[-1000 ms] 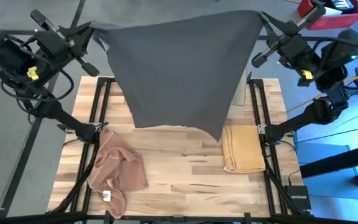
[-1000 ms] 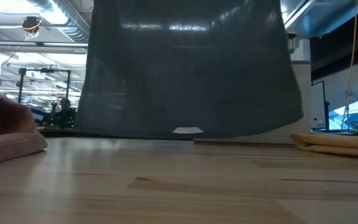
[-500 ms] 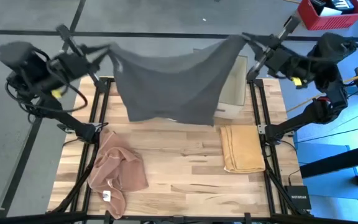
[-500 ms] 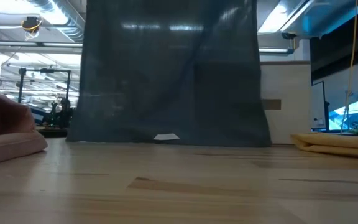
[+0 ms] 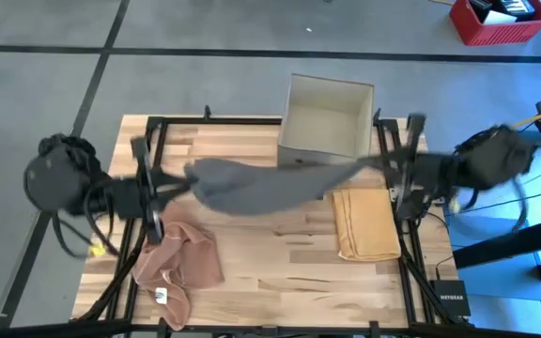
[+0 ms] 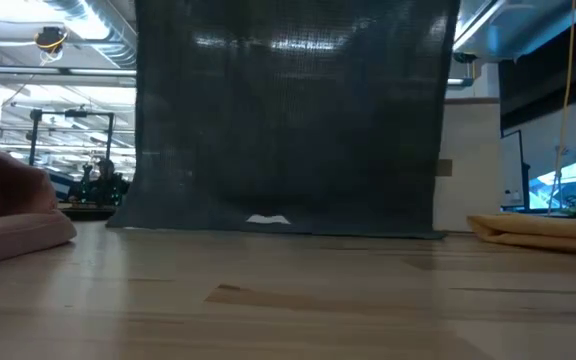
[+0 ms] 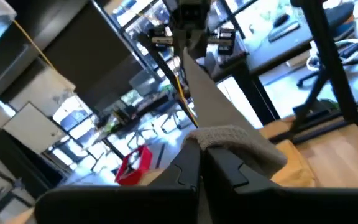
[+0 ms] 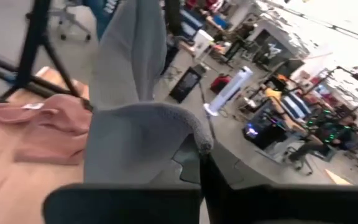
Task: Fold towel
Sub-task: Fold the gray towel
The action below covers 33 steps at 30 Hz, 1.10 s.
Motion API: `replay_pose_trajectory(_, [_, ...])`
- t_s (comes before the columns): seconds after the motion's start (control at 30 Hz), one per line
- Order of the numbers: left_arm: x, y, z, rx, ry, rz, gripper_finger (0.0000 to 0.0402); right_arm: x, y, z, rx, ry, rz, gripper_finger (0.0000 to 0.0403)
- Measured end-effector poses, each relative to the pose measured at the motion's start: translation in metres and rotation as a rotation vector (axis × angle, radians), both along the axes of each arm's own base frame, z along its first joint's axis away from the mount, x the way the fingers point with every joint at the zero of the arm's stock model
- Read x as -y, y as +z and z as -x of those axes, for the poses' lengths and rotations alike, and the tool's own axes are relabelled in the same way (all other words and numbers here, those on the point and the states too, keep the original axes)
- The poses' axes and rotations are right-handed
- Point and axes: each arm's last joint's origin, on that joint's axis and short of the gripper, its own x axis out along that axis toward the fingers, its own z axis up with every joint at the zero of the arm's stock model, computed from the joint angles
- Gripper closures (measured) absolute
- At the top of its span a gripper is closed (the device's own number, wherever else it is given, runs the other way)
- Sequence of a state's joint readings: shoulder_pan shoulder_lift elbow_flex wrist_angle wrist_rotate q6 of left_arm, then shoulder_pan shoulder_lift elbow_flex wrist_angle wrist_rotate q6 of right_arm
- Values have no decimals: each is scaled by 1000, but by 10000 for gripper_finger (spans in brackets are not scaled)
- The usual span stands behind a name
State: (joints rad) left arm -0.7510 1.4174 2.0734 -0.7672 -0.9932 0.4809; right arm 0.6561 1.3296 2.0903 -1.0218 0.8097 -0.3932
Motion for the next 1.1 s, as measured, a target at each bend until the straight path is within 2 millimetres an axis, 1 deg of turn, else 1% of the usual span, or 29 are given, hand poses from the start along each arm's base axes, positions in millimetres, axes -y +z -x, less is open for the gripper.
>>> replay_pose_trajectory(0.1, [24,-9,1,-9,-6,22,400,-25,-8,-3,-16,31,-18,400])
replay_pose_trajectory(0.23, [56,-18,5,-15,-66,56,400,-53,-16,-7,-29,74,-71,399])
replay_pose_trajectory(0.33, [77,-23,8,1,-39,29,400,-76,-24,-12,-34,76,-34,400])
replay_pose_trajectory(0.4, [86,-21,11,19,-4,-7,400,-84,-24,-14,-11,43,8,400])
replay_pose_trajectory(0.53, [92,-10,16,56,36,-56,400,-87,-12,-12,76,-39,69,398])
replay_pose_trajectory(0.67, [87,1,15,84,52,-72,400,-85,2,-12,141,-100,123,400])
replay_pose_trajectory(0.77, [76,8,13,96,90,-81,400,-76,13,-6,162,-155,151,399])
replay_pose_trajectory(0.83, [65,12,12,94,125,-91,400,-64,19,-5,167,-201,157,397])
replay_pose_trajectory(0.97, [34,21,6,91,220,-112,400,-38,27,-7,165,-281,183,397])
replay_pose_trajectory(1.1, [-1,31,5,78,320,-169,400,-2,36,-10,179,-315,237,399])
